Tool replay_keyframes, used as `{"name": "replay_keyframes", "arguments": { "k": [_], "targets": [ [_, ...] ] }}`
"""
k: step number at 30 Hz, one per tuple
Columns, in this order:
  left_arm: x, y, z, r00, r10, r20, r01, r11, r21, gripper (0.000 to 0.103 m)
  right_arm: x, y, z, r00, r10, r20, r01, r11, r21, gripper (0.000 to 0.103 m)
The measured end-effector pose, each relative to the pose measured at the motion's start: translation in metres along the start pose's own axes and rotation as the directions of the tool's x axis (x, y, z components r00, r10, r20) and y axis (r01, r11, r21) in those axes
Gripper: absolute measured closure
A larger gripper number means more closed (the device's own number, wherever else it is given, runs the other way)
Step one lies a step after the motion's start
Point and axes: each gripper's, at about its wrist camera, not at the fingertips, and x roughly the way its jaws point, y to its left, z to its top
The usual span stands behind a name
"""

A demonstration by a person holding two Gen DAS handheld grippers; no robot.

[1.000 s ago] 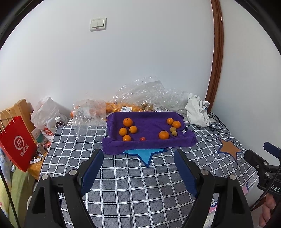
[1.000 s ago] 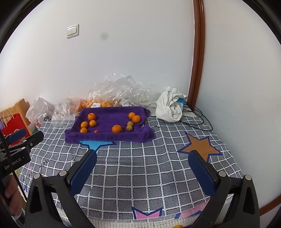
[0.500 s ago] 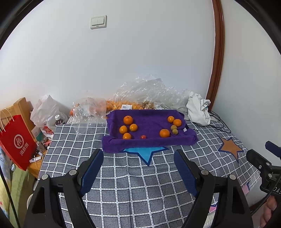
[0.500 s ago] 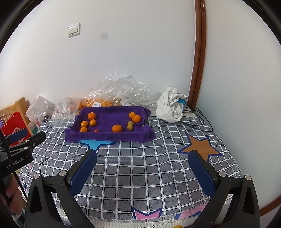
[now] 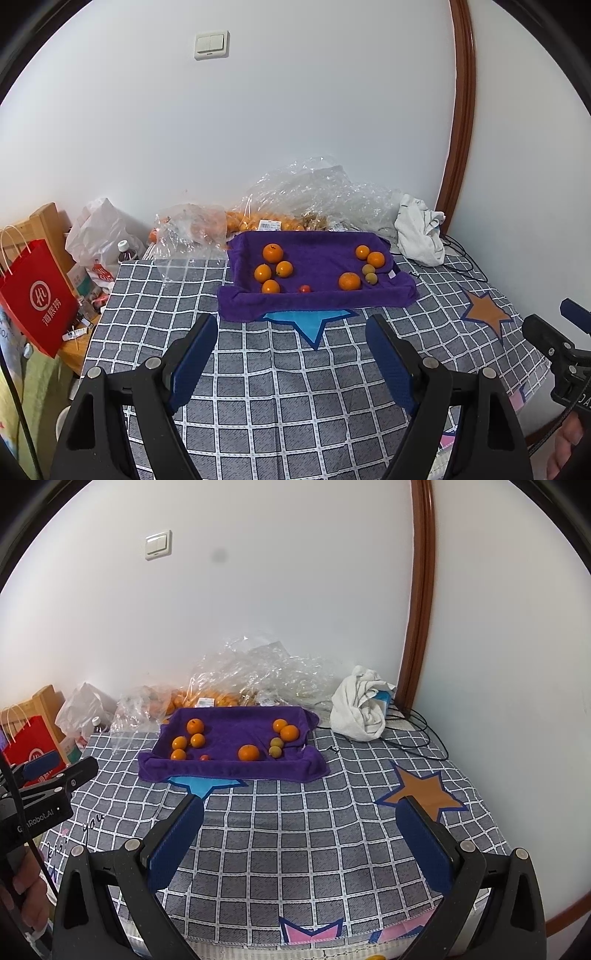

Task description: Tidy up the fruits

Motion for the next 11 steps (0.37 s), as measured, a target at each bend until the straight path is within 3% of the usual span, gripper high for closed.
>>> {"name": "replay_keyframes", "arguments": {
  "k": [11],
  "targets": [
    [0.0078,0.0051,-0.0001,1.000,0.016,-0.002,-0.016,1.000,-0.015,0.019,-0.0007,0.0065,0.0000,1.000,0.007,0.010,-0.007,1.000,-0.021,0.001]
  ]
}}
